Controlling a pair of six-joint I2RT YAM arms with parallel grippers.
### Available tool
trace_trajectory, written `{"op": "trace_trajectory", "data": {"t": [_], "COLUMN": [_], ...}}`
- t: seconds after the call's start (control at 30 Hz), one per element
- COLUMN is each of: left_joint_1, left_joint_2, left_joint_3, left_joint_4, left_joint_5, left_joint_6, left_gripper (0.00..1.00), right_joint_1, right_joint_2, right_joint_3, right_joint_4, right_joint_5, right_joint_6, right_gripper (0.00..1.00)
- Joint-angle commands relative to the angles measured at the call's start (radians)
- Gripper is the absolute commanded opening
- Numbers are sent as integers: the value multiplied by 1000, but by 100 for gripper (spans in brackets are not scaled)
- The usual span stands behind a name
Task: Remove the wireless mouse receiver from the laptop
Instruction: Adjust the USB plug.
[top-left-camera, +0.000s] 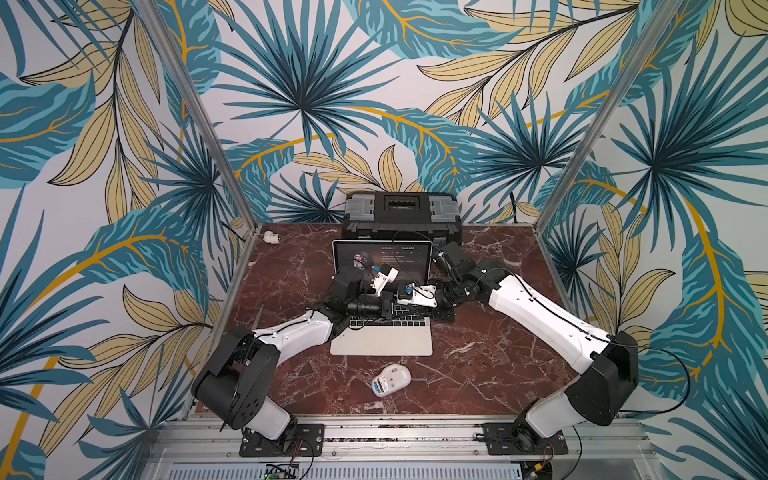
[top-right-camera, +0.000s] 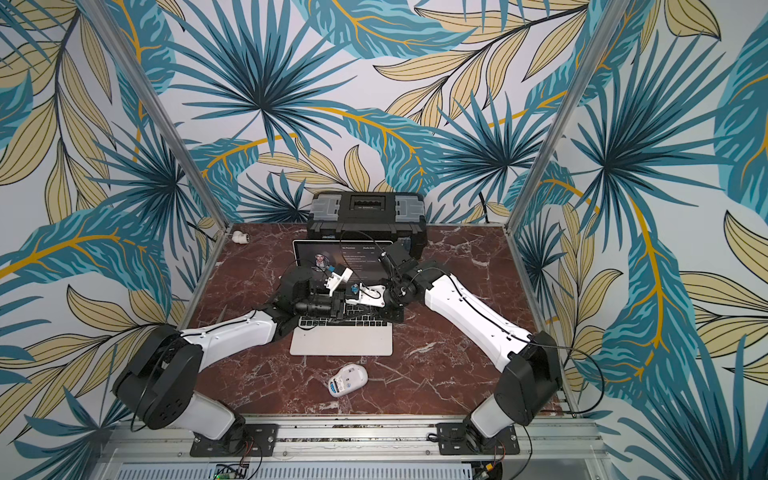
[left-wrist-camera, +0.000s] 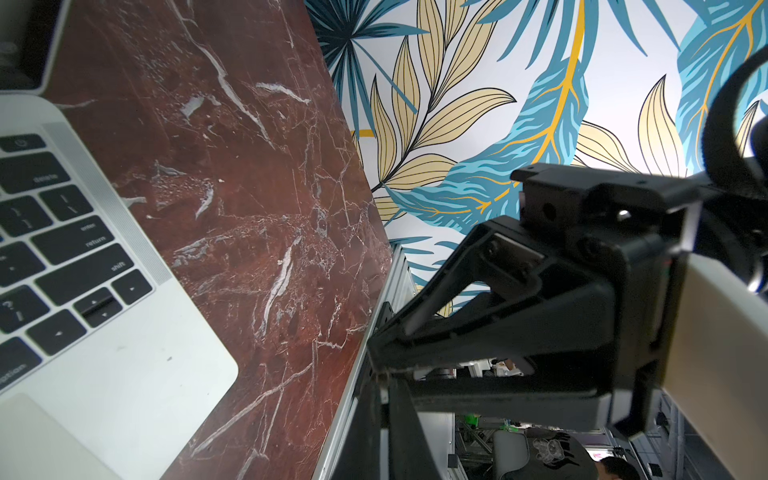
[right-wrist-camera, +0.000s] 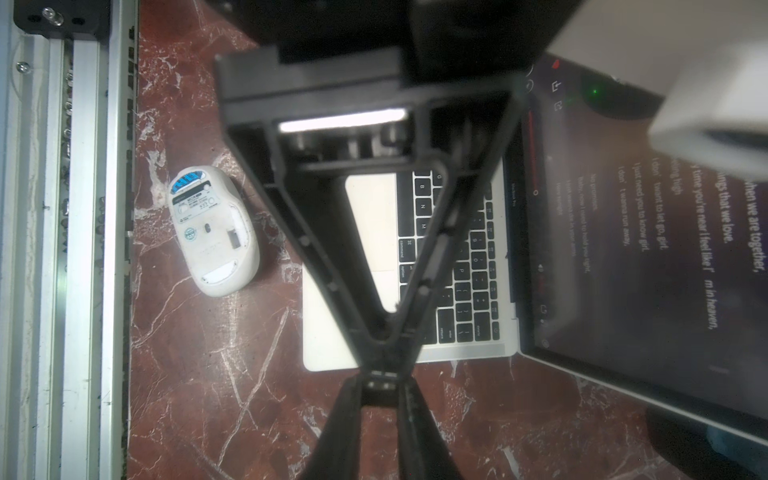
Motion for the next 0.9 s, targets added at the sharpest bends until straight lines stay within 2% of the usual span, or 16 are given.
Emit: {"op": "trace_trajectory", "data": {"t": [0.0,0.03,0.13,0.23,0.27,0.3,0.37,0.43,0.47,0.57,0.63,0.67,0.77,0.87], "left_joint_1": [-10,-10,-8,-8,-7,-7,-8,-6,-6,-8,-8,-9,-9,-8], "left_joint_2": [0,-4,-30,-80,-99,-112,-147,-176,-193,-222,-232,-236,-245,-251], "left_joint_3": [44,46,46,41,39,32,5,-19,-25,-19,-22,-22,-23,-28], "left_joint_4": [69,78,103,105,115,134,239,338,354,354,376,378,385,383], "left_joint_5": [35,38,40,28,26,24,16,23,22,39,44,48,54,55], "left_joint_6": [18,21,60,168,207,222,261,282,306,364,379,386,396,399], "left_gripper": [0,0,0,0,0,0,0,0,0,0,0,0,0,0], "right_joint_1": [2,-5,-48,-124,-158,-204,-334,-395,-413,-421,-421,-417,-390,-366], "right_joint_2": [-57,-93,-234,-396,-432,-446,-437,-417,-409,-421,-434,-441,-477,-510], "right_joint_3": [-4,-18,-113,-271,-302,-307,-293,-325,-357,-503,-598,-615,-626,-618], "right_joint_4": [75,107,280,596,661,670,621,654,733,1055,1311,1357,1296,1188], "right_joint_5": [43,49,79,248,306,299,66,-188,-337,-644,-744,-775,-830,-829], "right_joint_6": [79,107,212,483,625,748,1006,1143,1208,1377,1508,1531,1440,1323], "right_gripper": [42,50,66,86,92,92,91,83,80,77,76,76,73,71]}}
